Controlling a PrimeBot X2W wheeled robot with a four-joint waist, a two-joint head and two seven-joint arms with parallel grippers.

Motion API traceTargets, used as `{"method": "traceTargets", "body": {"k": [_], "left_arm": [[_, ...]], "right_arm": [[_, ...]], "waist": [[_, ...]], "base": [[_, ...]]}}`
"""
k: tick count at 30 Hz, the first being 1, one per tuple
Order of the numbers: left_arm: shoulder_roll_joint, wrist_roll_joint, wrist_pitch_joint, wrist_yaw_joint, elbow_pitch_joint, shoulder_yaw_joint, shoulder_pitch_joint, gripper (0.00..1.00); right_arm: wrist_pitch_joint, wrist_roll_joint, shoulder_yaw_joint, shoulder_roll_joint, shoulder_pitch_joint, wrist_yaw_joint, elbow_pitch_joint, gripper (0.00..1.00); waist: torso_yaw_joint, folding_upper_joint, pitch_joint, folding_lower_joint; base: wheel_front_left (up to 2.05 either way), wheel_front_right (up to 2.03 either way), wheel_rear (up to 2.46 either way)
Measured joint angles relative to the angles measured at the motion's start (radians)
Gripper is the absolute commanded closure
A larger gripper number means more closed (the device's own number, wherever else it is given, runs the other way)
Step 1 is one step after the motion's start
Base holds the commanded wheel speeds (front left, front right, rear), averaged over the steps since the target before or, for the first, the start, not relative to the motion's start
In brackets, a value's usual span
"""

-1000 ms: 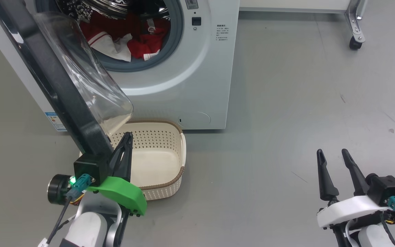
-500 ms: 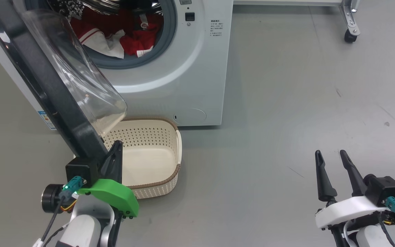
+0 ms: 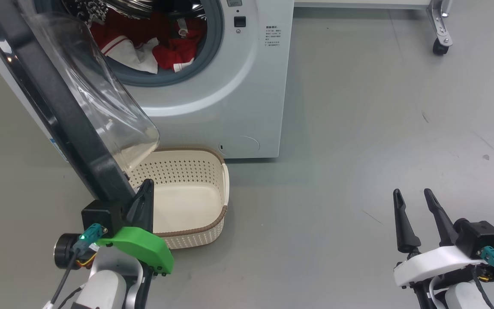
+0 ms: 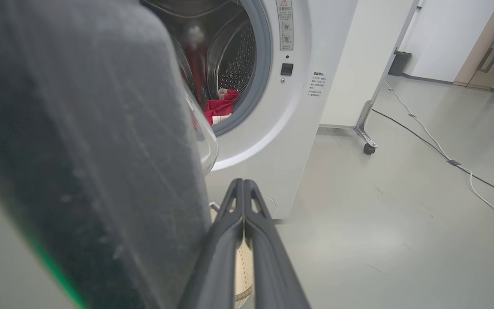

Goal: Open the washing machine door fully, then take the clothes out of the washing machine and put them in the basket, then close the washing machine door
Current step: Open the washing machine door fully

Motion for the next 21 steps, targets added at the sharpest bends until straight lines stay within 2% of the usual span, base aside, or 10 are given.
{"method": "traceTargets", "body": {"k": [11,21], "left_arm": [[-0.007,-0.009,-0.018,0.000,0.021,-0.001,-0.007,1.00],[-0.010,-0.015,-0.044,0.001,0.051,-0.012,-0.029,1.00]], "right_arm": [[0.000,0.000,-0.019,0.001,0.000,0.001,0.002,0.00],[0.000,0.000,-0.027,0.001,0.000,0.002,0.002,0.00]], "waist": [[0.024,0.0000,0.005,0.0000],[0.090,0.0000,0.016,0.0000]], "base": [[0.00,0.00,0.00],[0.00,0.00,0.00]]}}
